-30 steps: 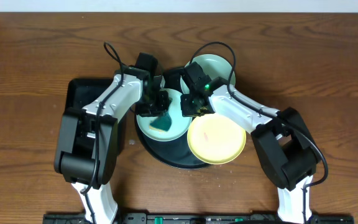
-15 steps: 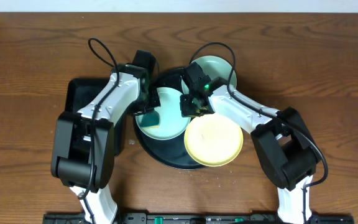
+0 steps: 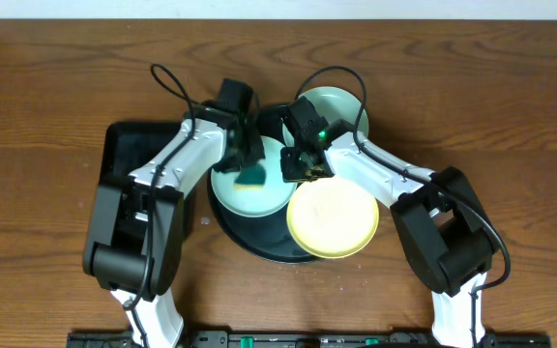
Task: Clean dirty plates on tray and stack at the side
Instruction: 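Scrub the green plate with the sponge in the left gripper, then lift the scrubbed green plate with right gripper, move left sponge aside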
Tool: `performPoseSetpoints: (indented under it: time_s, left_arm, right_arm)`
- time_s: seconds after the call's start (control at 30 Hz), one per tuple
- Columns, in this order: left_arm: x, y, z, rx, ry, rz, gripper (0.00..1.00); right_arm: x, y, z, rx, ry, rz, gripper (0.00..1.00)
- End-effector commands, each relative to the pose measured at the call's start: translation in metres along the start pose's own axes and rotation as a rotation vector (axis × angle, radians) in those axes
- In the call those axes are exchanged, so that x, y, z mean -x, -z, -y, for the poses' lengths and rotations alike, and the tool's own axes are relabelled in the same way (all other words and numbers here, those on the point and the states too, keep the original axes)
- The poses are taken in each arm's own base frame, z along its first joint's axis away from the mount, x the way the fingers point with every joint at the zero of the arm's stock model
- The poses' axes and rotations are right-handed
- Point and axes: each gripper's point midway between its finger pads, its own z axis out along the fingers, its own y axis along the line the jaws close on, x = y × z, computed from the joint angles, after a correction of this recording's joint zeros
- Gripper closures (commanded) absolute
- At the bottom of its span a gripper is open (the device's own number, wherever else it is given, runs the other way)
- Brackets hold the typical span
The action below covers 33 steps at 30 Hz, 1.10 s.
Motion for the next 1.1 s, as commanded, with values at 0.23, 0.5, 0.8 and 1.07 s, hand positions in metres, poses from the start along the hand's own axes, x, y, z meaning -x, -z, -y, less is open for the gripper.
performPoseSetpoints:
  time_s: [0.23,0.5,0.8,1.07]
  left_arm:
    - [0.074,0.049,-0.029,0.01,0.093,0.224,0.93]
    - [0.065,0.136,-0.039,0.005,0.132,0.278,0.93]
    - [0.039,0.17,-0.081,0.069,0.142,0.232,0.93]
    - [0.041,0.171,-0.09,0.09,0.162,0.238,0.92]
  right_arm:
    - [-0.005,-0.012,0.003,-0.01,0.009,-0.026,0.99]
    - [-0.008,-0.015,-0.001,0.012,0.01,-0.045,0.99]
    - [-0.002,0.012,-0.037,0.189,0.158,-0.025,0.99]
    - [0.019,0.083,-0.048,0.18,0.252,0.14,0.99]
